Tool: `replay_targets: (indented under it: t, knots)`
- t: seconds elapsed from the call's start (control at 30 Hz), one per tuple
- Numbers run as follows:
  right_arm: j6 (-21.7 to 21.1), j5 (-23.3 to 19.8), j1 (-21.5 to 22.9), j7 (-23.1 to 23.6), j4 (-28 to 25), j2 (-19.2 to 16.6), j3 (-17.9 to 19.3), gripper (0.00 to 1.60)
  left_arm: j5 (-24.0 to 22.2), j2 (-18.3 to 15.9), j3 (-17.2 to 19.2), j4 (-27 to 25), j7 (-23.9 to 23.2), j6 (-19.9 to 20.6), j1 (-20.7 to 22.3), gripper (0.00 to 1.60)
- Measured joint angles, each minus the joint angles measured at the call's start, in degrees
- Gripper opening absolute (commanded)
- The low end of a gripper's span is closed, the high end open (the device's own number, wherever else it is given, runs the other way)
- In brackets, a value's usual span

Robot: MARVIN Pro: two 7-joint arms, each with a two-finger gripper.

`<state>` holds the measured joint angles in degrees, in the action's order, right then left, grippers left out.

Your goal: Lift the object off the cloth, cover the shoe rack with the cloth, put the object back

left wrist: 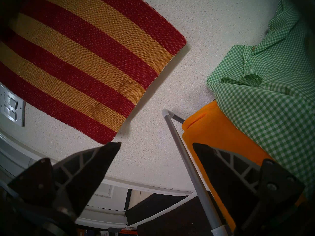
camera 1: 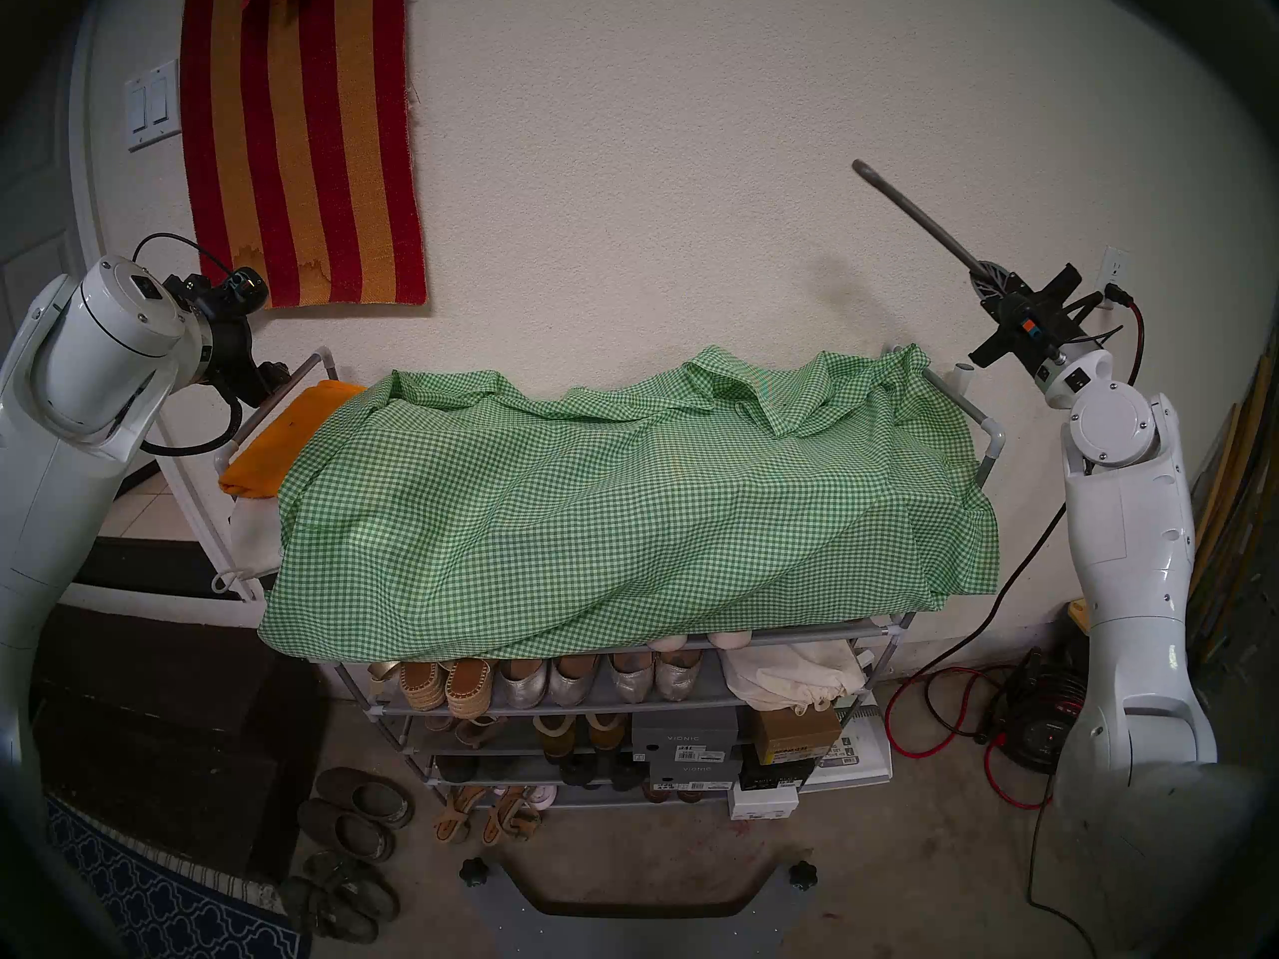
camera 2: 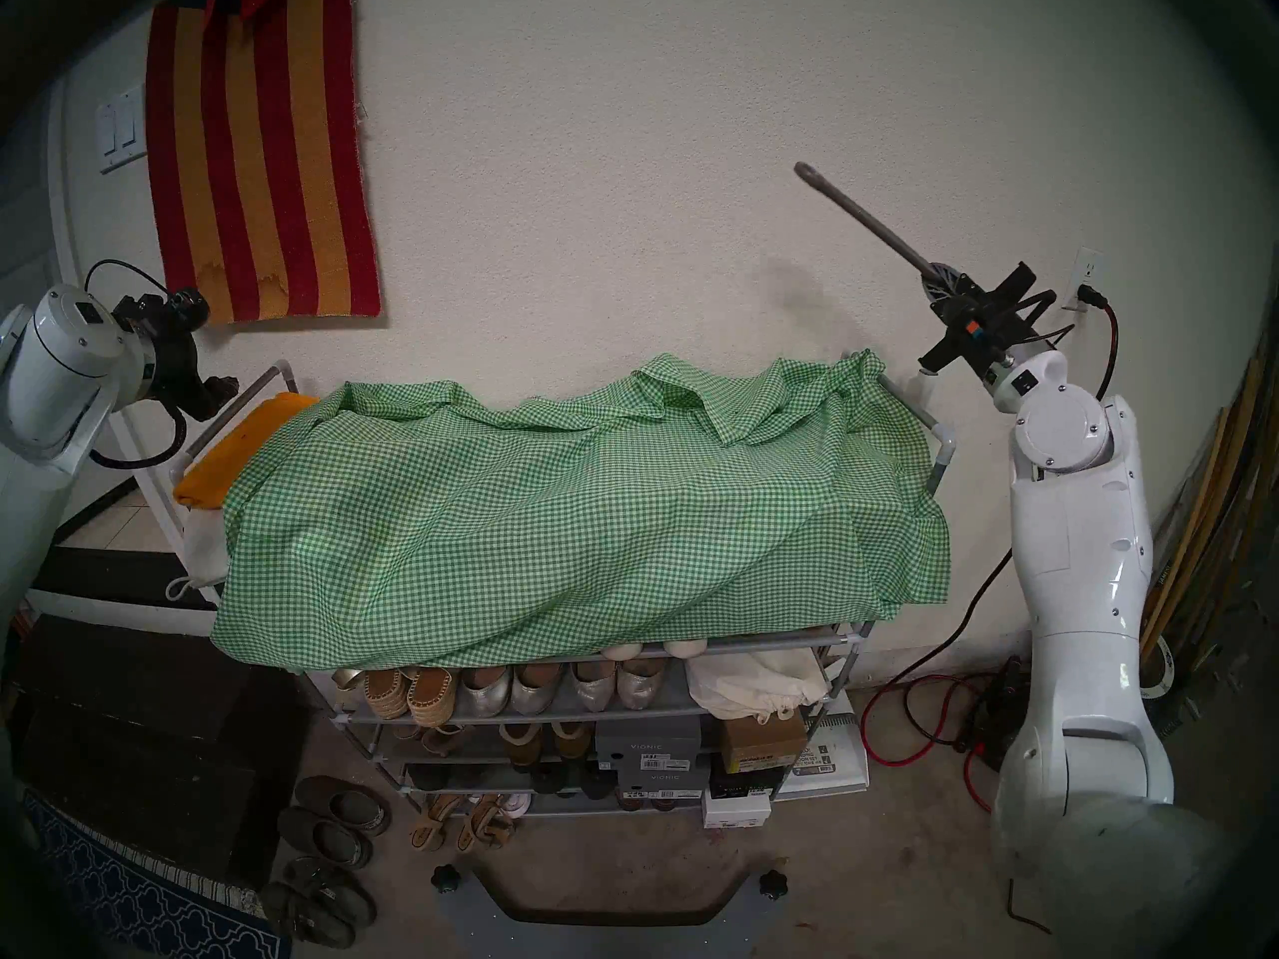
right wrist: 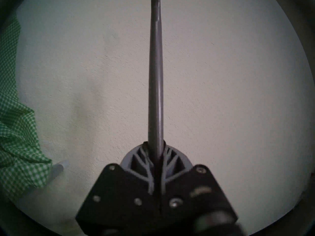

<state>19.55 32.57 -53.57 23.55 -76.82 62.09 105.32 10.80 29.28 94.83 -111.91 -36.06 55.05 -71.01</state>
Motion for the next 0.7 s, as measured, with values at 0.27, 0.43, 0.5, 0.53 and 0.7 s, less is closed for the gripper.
replay_targets:
  t: [0.27, 0.43, 0.5, 0.53, 0.7]
  knots:
    - [-0.82, -2.30, 1.58, 2.27, 3.03, -1.25, 2.63, 0.00, -0.12, -0.07, -0.04, 0.00, 0.09, 0.00, 0.00, 1.60]
    - [-0.91, -3.38, 1.66, 3.61, 3.92, -1.63, 3.76, 0.00, -0.18, -0.12, -0.07, 0.00, 0.13, 0.00, 0.00, 1.60]
    - [-0.91, -3.58, 1.58, 3.87, 3.96, -1.65, 3.99, 0.00, -0.20, -0.13, -0.07, 0.00, 0.14, 0.00, 0.00, 1.60]
    - [-0.91, -3.84, 1.37, 4.17, 3.93, -1.65, 4.28, 0.00, -0.22, -0.15, -0.08, 0.00, 0.16, 0.00, 0.00, 1.60]
    - [-0.87, -4.48, 0.38, 4.65, 3.77, -1.52, 5.27, 0.00, -0.29, -0.19, -0.10, 0.00, 0.20, 0.00, 0.00, 1.60]
